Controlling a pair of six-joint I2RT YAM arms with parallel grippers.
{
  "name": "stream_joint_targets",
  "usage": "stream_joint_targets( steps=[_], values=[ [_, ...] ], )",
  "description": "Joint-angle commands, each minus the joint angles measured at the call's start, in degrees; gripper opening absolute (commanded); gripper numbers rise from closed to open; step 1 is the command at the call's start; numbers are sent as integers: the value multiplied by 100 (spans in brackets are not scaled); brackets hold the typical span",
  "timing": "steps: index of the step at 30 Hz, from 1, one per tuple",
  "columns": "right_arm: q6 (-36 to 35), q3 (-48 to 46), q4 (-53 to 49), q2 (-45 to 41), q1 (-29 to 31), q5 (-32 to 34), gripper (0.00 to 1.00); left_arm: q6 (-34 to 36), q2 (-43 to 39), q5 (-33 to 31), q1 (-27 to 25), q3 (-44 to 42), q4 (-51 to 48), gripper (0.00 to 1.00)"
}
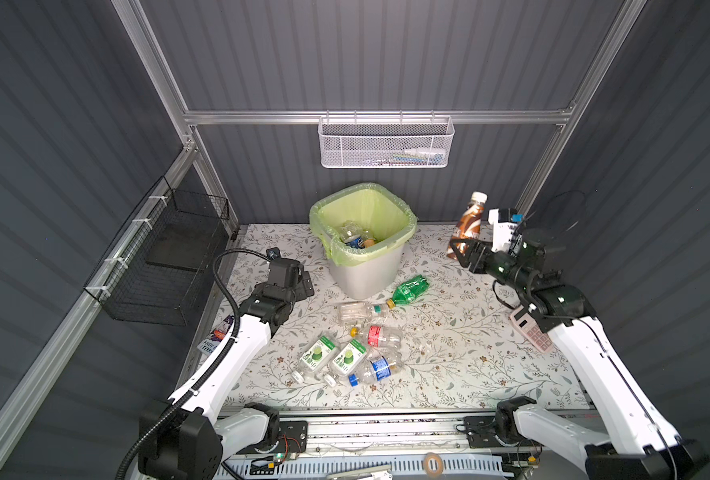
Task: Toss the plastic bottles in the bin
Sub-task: 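Lift the Nescafe bottle with the right gripper and release it into the bin, then withdraw the right gripper from the bin and lower it toward the green bottle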
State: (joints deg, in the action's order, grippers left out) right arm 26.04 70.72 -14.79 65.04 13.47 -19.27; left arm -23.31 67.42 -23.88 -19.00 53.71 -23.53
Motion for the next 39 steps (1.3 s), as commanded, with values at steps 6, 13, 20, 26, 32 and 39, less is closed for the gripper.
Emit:
stream_joint_targets(
  steps=[6, 13, 20, 26, 32, 39],
  values=[
    [-15, 3865, -984, 3243, 1171, -771, 62, 98, 48, 227, 41, -78, 5, 100],
    [334, 4013, -698, 3353, 995, -64, 99, 167, -17, -14, 41, 75, -332, 100],
    [157, 2781, -159, 2259, 933, 930, 99, 247, -197, 48, 34, -56, -162, 100],
    [353, 1102, 124, 1273, 774, 1421, 99, 278, -229, 128, 42, -132, -69, 100],
    [954, -460, 149, 555, 595, 1669, 99, 342, -216, 259, 28, -168, 11, 100],
    [1948, -1892, 594, 413, 568, 1797, 99, 386, -138, 260, -24, -168, 32, 100]
  ],
)
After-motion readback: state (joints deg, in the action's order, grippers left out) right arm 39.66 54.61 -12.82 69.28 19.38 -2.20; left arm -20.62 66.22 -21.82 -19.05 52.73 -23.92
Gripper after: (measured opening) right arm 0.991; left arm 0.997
